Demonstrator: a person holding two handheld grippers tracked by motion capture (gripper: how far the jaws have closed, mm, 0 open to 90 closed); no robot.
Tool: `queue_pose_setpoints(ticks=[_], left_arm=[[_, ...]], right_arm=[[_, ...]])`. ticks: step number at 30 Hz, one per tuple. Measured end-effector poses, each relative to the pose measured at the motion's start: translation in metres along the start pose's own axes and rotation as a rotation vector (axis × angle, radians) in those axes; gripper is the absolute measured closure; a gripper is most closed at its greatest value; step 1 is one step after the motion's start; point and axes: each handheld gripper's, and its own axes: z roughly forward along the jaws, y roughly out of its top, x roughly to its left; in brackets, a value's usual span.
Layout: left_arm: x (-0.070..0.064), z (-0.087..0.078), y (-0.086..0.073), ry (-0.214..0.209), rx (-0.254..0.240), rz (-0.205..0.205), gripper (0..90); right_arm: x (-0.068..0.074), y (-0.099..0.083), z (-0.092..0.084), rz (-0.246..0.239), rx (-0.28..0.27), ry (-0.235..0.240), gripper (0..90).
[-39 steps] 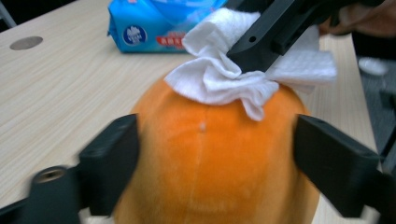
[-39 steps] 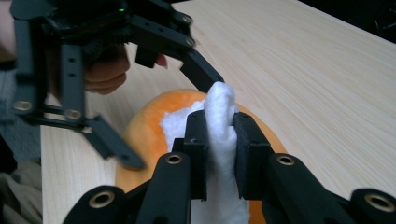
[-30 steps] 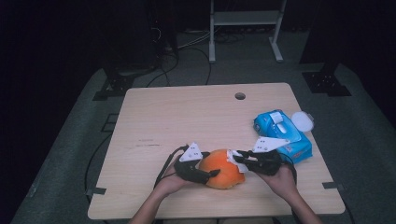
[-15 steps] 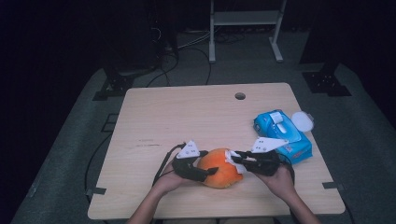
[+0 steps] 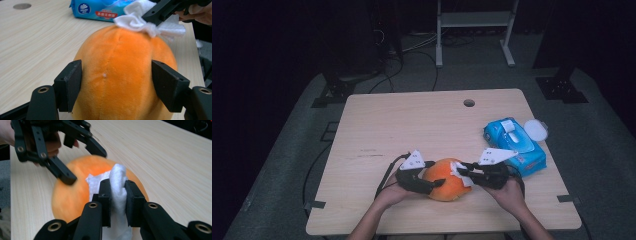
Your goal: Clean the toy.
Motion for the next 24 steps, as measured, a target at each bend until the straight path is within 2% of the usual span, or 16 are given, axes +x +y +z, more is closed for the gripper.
queue_pose_setpoints(ticks=[3, 5, 6, 7, 10, 15, 18, 21, 24], left_arm=[[0.007, -0.003, -0.003, -0.007, -0.001, -0.030, 28.2], [0.011, -0.005, -0.005, -0.001, -0.002, -0.053, 28.2], [0.013, -0.006, -0.006, 0.001, -0.006, -0.081, 28.2], [0.015, -0.007, -0.007, -0.001, -0.004, -0.082, 28.2], [0.016, -0.008, -0.010, -0.011, -0.010, -0.090, 28.2], [0.012, -0.005, -0.008, -0.012, -0.002, -0.068, 28.5], [0.012, -0.005, -0.008, -0.013, -0.001, -0.065, 28.5], [0.012, -0.005, -0.009, -0.018, -0.004, -0.066, 28.3], [0.013, -0.007, -0.010, -0.019, 0.000, -0.066, 27.8]], right_arm=[[-0.001, -0.004, -0.004, 0.003, 0.014, -0.009, 76.3], [0.005, -0.002, -0.006, 0.007, -0.005, 0.017, 76.3], [0.009, 0.000, -0.005, -0.001, -0.013, 0.039, 76.3], [0.015, 0.003, -0.003, -0.022, -0.017, 0.062, 76.3], [0.021, 0.006, 0.000, -0.059, -0.008, 0.062, 76.3], [0.000, -0.003, -0.001, 0.009, 0.004, 0.013, 76.3], [-0.013, -0.011, 0.000, 0.056, 0.033, -0.023, 76.3], [-0.017, -0.014, 0.001, 0.100, 0.027, -0.007, 76.3], [-0.007, -0.007, 0.000, 0.081, -0.010, 0.022, 76.3]])
